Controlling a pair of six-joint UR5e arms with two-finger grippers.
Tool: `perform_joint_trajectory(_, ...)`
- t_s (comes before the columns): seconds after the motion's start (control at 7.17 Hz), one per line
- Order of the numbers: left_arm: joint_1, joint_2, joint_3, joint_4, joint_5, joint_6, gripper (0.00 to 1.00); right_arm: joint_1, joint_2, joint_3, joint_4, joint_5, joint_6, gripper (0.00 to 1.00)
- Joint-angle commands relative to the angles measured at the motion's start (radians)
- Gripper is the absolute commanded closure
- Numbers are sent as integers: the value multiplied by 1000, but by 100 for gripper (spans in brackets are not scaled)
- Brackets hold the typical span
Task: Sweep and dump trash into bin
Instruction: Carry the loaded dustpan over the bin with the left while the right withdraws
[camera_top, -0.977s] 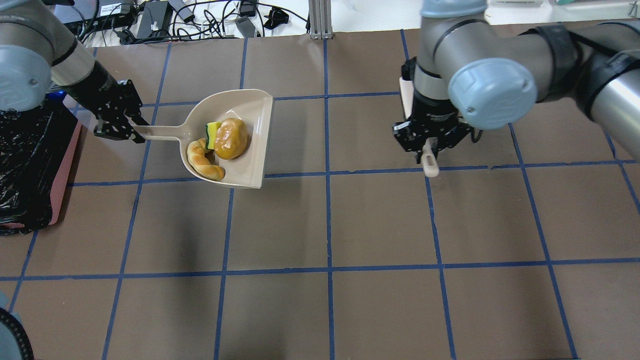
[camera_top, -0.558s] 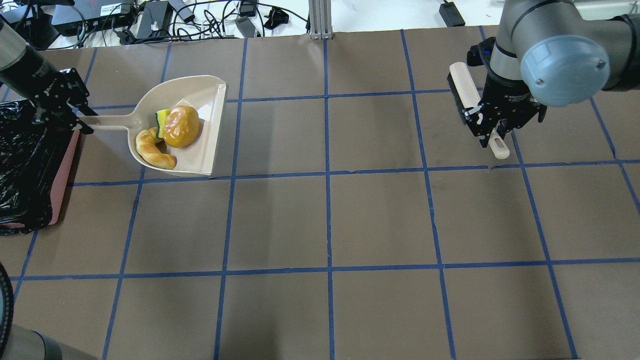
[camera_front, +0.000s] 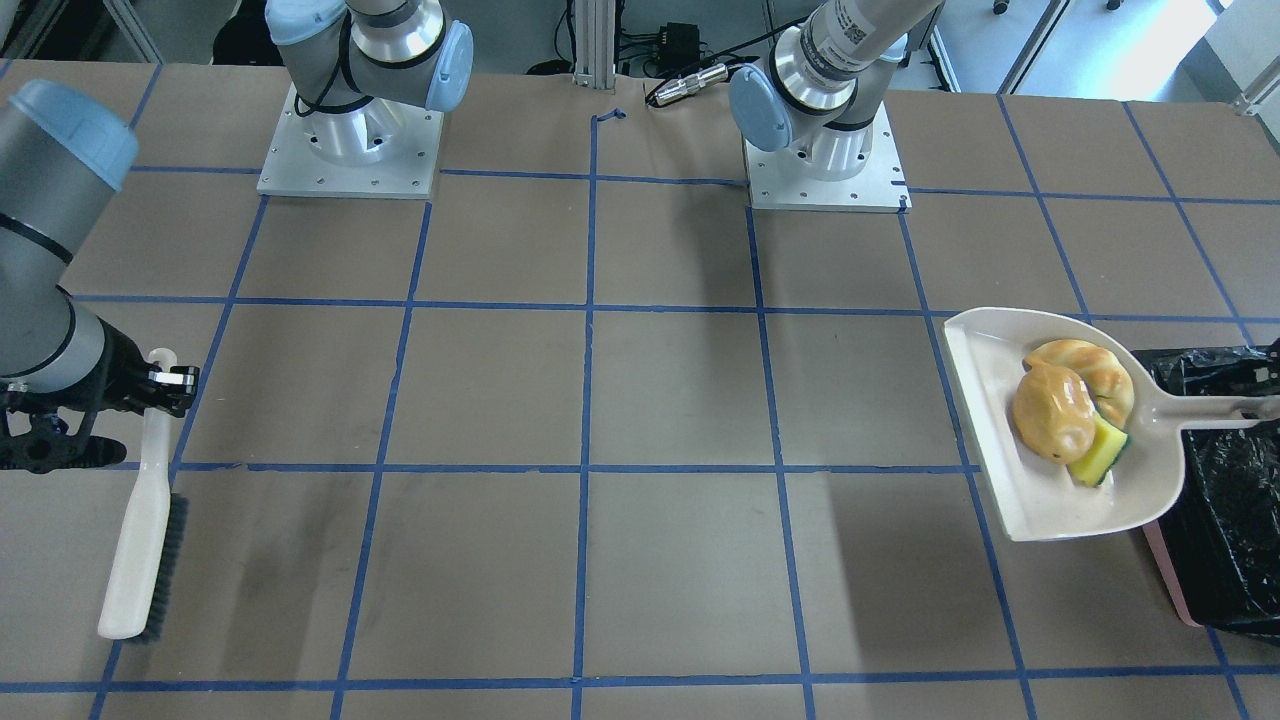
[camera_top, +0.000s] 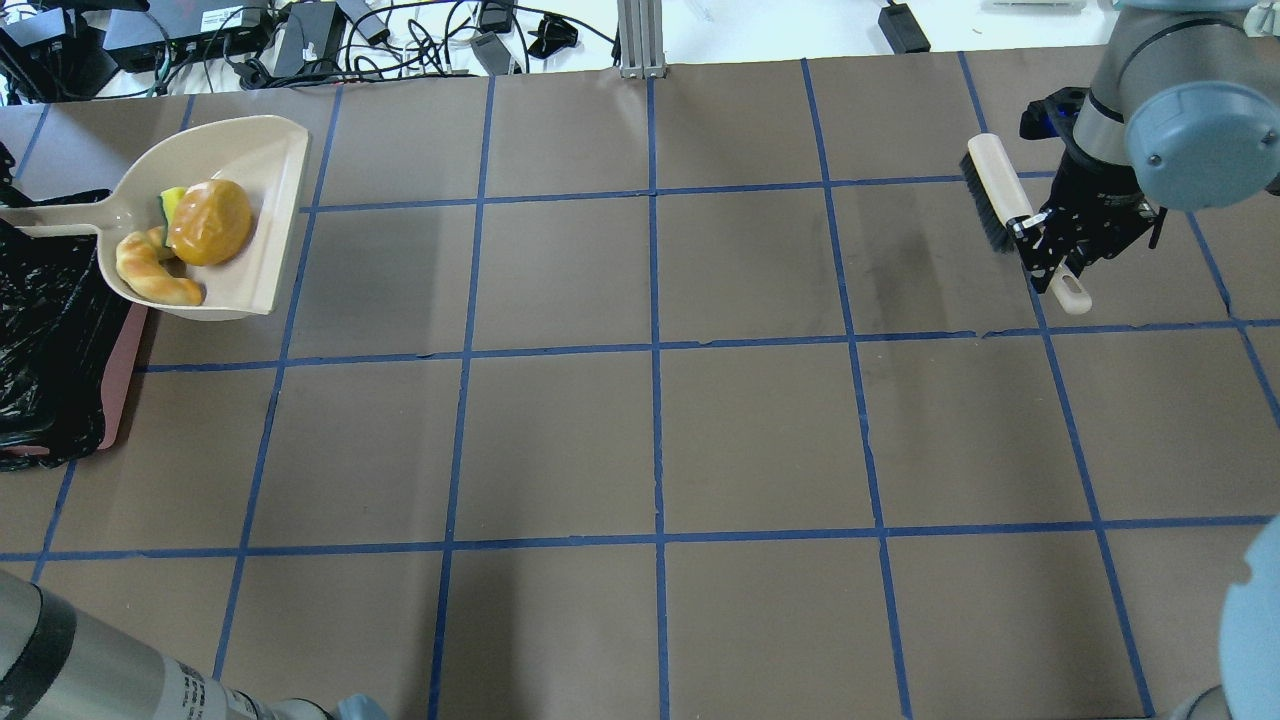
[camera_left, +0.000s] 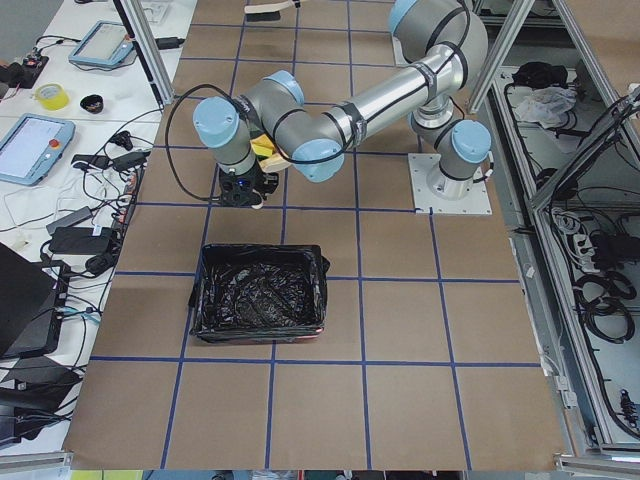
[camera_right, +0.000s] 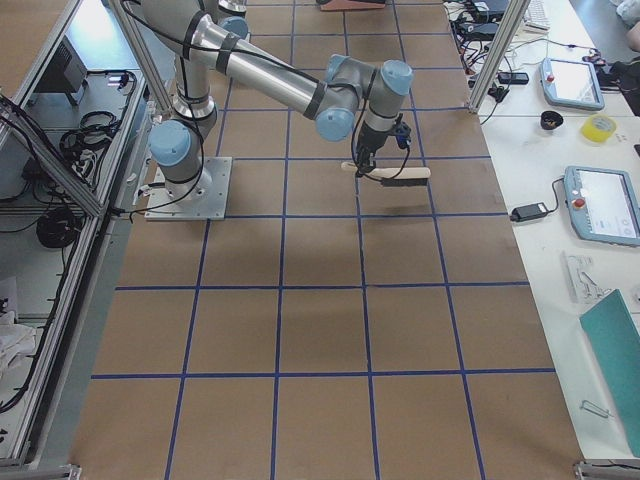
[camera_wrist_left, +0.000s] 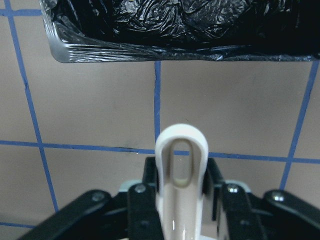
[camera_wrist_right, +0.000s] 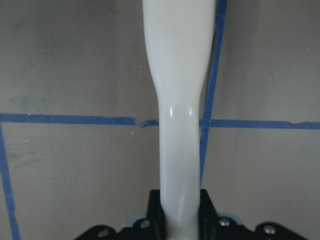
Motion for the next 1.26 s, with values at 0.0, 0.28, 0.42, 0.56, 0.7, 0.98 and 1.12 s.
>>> perform_joint_trajectory(0.0,79,-113,138,-5,43,82,100,-38,59,2,-45,8,21,100)
perform_joint_trajectory(0.28,137,-192,267,-4,69,117,100,-36,64,5,-48,54,65,100)
perform_joint_trajectory(0.42,172,-230,326,-3,79,124,100,-36,67,25,-57,60,98,100)
perform_joint_trajectory(0.56,199,-261,381,-3,79,151,100,-36,67,55,-105,57,87,100)
perform_joint_trajectory(0.7,223,-287,418,27,79,177,100,-38,69,76,-134,54,83,100)
perform_joint_trajectory(0.98,280,-316,459,100,88,238,100,-38,72,82,-137,48,2,100)
perform_joint_trajectory(1.12,285,-331,467,156,115,252,100,-38,72,82,-142,42,-12,100)
